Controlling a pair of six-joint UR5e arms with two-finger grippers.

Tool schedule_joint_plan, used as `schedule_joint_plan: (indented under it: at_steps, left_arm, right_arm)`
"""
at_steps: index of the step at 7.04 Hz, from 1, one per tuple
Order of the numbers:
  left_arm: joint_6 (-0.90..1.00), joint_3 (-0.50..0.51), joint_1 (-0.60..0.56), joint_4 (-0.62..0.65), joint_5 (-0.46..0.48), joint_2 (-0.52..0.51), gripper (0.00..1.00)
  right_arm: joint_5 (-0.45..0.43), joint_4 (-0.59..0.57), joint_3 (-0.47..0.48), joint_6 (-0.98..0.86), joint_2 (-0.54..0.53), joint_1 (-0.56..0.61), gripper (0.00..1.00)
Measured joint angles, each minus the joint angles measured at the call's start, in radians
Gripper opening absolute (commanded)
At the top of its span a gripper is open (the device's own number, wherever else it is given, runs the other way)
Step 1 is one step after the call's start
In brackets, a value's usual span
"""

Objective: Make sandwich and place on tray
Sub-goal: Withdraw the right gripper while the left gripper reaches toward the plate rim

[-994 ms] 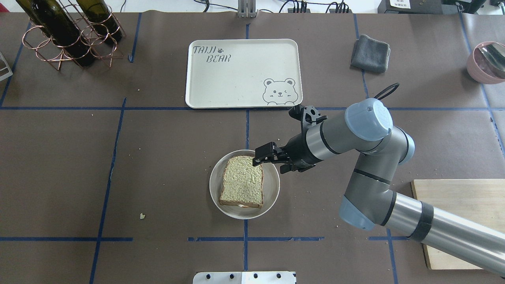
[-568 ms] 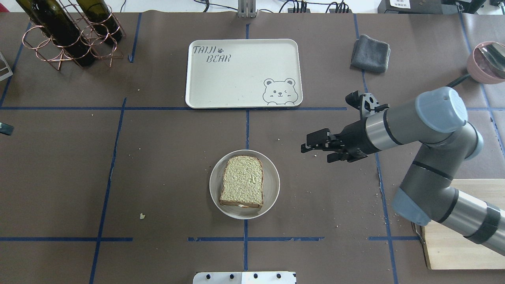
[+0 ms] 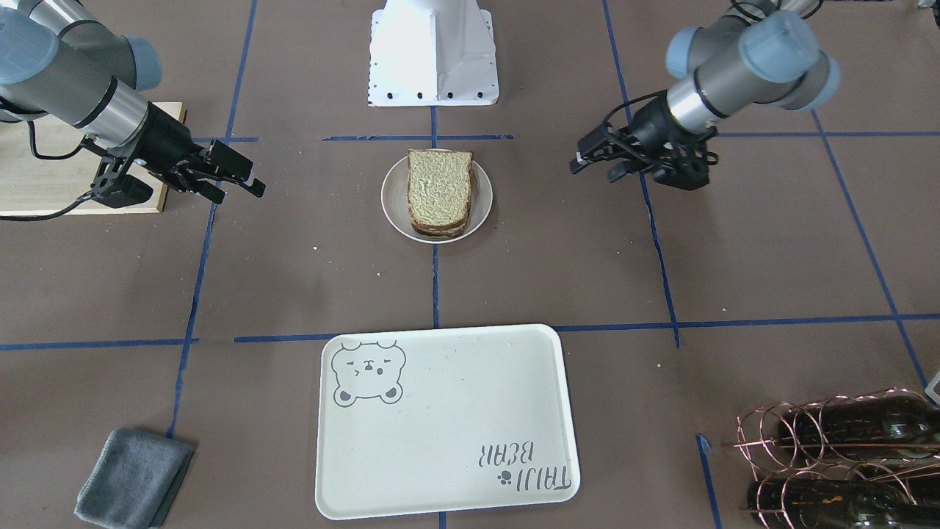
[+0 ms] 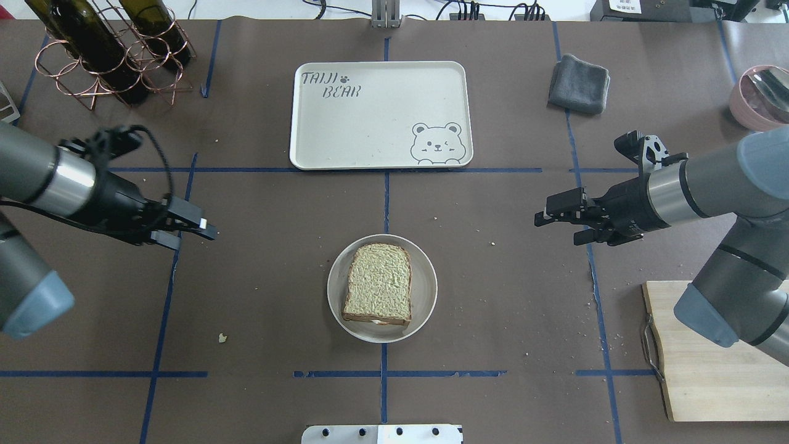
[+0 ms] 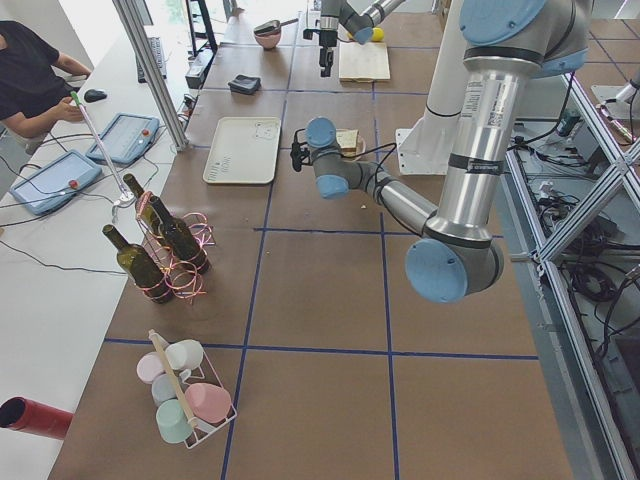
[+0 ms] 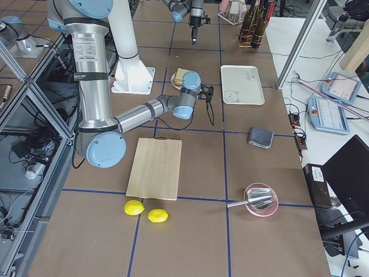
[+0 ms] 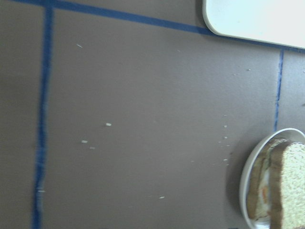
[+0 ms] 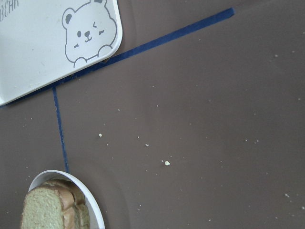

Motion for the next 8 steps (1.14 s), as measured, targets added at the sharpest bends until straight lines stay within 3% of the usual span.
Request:
schedule_joint_plan:
  at_steps: [2, 3, 4, 5, 8]
  left_arm:
    - [-0.068, 0.065, 0.119, 0.000, 0.158, -0.089, 0.57]
    - [-0.086, 0.086, 0.164, 0.001, 0.213, -0.108, 0.55]
    - [-0.093, 0.101, 0.201, 0.001, 0.251, -0.120, 0.46]
    - [-0.095, 0.112, 0.221, 0.001, 0.274, -0.126, 0.39]
    - [-0.097, 0.132, 0.244, 0.001, 0.289, -0.137, 0.30]
  right_arm:
    - [-0.001, 0.001, 0.000, -0.001, -0.013, 0.008, 1.00]
    - [-0.006, 0.001, -0.003, -0.001, -0.014, 0.007, 1.00]
    - [-0.009, 0.001, -0.006, -0.001, -0.014, 0.007, 1.00]
    - [-0.011, 0.001, -0.008, -0.001, -0.014, 0.006, 1.00]
    - [-0.014, 0.002, -0.011, 0.000, -0.015, 0.005, 1.00]
